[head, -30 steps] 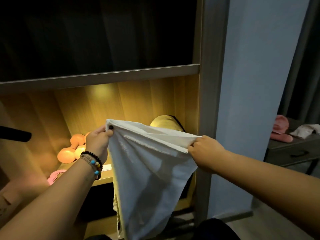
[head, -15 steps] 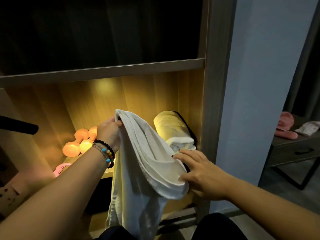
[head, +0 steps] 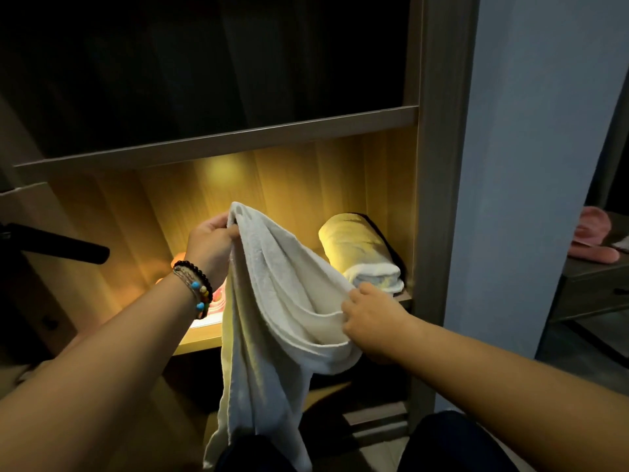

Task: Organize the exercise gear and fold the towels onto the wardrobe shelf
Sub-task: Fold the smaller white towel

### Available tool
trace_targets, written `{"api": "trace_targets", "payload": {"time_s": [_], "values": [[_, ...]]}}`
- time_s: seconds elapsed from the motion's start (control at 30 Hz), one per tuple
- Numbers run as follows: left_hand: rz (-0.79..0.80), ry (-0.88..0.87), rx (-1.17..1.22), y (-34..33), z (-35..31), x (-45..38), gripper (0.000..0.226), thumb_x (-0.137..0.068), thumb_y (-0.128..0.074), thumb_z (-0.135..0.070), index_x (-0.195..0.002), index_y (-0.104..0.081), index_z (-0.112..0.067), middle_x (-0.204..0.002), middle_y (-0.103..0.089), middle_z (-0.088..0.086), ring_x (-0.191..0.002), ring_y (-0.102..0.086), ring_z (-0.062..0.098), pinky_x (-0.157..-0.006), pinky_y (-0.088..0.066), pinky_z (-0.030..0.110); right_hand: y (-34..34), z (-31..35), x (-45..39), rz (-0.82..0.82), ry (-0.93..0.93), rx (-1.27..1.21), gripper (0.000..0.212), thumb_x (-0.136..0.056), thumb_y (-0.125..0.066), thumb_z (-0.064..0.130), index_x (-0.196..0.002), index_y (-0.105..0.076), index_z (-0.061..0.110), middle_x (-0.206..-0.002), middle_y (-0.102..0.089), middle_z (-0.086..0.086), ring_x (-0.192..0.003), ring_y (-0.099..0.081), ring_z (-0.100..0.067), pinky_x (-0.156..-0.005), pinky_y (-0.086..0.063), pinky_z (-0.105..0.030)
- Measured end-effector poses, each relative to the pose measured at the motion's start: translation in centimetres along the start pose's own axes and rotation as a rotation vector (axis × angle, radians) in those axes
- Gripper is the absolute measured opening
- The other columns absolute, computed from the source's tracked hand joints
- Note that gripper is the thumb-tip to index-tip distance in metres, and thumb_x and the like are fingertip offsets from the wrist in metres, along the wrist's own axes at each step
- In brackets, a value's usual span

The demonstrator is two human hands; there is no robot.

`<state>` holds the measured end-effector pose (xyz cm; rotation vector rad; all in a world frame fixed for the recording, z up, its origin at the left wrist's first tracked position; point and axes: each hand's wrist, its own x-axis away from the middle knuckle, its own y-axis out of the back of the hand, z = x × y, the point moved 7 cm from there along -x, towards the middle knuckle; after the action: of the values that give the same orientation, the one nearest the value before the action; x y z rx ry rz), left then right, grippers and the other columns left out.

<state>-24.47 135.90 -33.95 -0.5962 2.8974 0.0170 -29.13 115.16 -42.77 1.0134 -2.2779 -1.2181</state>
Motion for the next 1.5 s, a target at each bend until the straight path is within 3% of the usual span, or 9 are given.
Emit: {"api": "trace_targets", "payload": {"time_s": [0.13, 0.23, 0.37, 0.5, 0.73, 0.97, 1.13, 1.33, 1.5], "values": [[-0.063, -0.019, -0.038, 1.7, 1.2, 0.0, 0.034, -0.093, -0.046, 0.007, -0.115, -0.064, -0.01, -0.103, -0.064, 0.002, -0.109, -0.058, 0.025, -0.098, -0.048, 0.039, -1.3, -2.3, 2.6, 0.427, -0.083, -0.267, 0.031, -0.089, -0.056, 0.014, -0.12, -0.057, 0.008, -0.132, -0.038, -0.015, -0.071, -0.047, -0.021, -0.066, -0.035, -0.032], [-0.03, 0.032, -0.017, 1.3, 3.0, 0.4, 0.033, -0.093, -0.046, 0.008, -0.113, -0.064, -0.009, -0.099, -0.064, 0.003, -0.097, -0.059, 0.022, -0.09, -0.049, 0.036, -2.1, -3.4, 4.4, 0.558, -0.079, -0.448, 0.022, -0.086, -0.055, 0.009, -0.105, -0.064, 0.004, -0.105, -0.061, -0.014, -0.062, -0.047, -0.02, -0.052, -0.039, -0.026], [-0.014, 0.082, -0.008, 0.1, 5.5, 0.5, 0.031, -0.09, -0.046, 0.01, -0.1, -0.068, -0.009, -0.098, -0.067, 0.009, -0.098, -0.061, 0.03, -0.09, -0.051, 0.038, -3.7, -2.8, 6.9, 0.788, -0.127, -0.871, 0.02, -0.086, -0.062, 0.003, -0.106, -0.064, 0.001, -0.089, -0.07, -0.017, -0.061, -0.062, -0.018, -0.06, -0.055, -0.028], [-0.013, 0.087, -0.03, 0.1, 7.1, 0.5, 0.033, -0.084, -0.047, 0.011, -0.105, -0.069, -0.002, -0.103, -0.067, 0.015, -0.107, -0.06, 0.037, -0.095, -0.049, 0.042, -4.1, -4.2, 7.5, 0.643, -0.163, -1.065, 0.005, -0.083, -0.069, 0.009, -0.085, -0.065, 0.012, -0.065, -0.054, -0.005, -0.055, -0.049, -0.015, -0.052, -0.045, -0.024], [-0.008, 0.101, 0.007, 0.7, 7.3, 0.6, 0.033, -0.088, -0.045, 0.012, -0.114, -0.063, 0.005, -0.102, -0.065, 0.013, -0.09, -0.06, 0.026, -0.076, -0.049, 0.031, -4.0, -6.4, 7.1, 0.445, -0.252, -1.253, 0.009, -0.082, -0.068, 0.001, -0.09, -0.07, 0.006, -0.076, -0.066, -0.011, -0.067, -0.064, -0.019, -0.061, -0.056, -0.028], [0.008, 0.097, -0.021, 0.5, 7.9, 0.5, 0.033, -0.089, -0.045, 0.012, -0.115, -0.064, 0.003, -0.109, -0.065, 0.014, -0.099, -0.059, 0.027, -0.078, -0.048, 0.029, -3.0, -6.0, 7.9, 0.491, -0.1, -0.47, 0.02, -0.091, -0.063, 0.032, -0.094, -0.067, 0.013, -0.084, -0.068, -0.007, -0.071, -0.068, -0.022, -0.065, -0.057, -0.034], [-0.033, 0.067, -0.071, 1.9, 7.9, -0.2, 0.031, -0.087, -0.048, 0.012, -0.104, -0.068, -0.004, -0.107, -0.067, 0.015, -0.108, -0.059, 0.033, -0.1, -0.046, 0.043, -1.9, -6.8, 8.5, 0.24, -0.088, -0.416, 0.029, -0.097, -0.049, 0.039, -0.106, -0.066, 0.017, -0.106, -0.054, 0.0, -0.092, -0.058, -0.019, -0.078, -0.052, -0.035], [0.062, -0.07, -0.192, 1.3, 5.3, -0.3, 0.037, -0.088, -0.05, 0.011, -0.112, -0.048, -0.018, -0.093, -0.069, 0.012, -0.072, -0.061, 0.022, -0.048, -0.044, 0.024, -1.3, -13.6, 5.6, -0.036, -0.19, -0.144, 0.032, -0.101, -0.041, 0.039, -0.119, -0.055, 0.016, -0.114, -0.05, -0.004, -0.089, -0.052, -0.017, -0.066, -0.041, -0.026], [0.279, -0.448, -0.791, -0.6, 3.7, 1.3, 0.04, -0.084, -0.052, 0.01, -0.105, -0.045, -0.024, -0.086, -0.061, 0.009, -0.076, -0.059, 0.026, -0.064, -0.049, 0.041, 0.0, -16.7, 4.5, -0.05, -0.107, -0.032, 0.028, -0.102, -0.038, 0.035, -0.118, -0.05, 0.015, -0.112, -0.052, -0.003, -0.087, -0.046, -0.011, -0.067, -0.036, -0.019]]}}
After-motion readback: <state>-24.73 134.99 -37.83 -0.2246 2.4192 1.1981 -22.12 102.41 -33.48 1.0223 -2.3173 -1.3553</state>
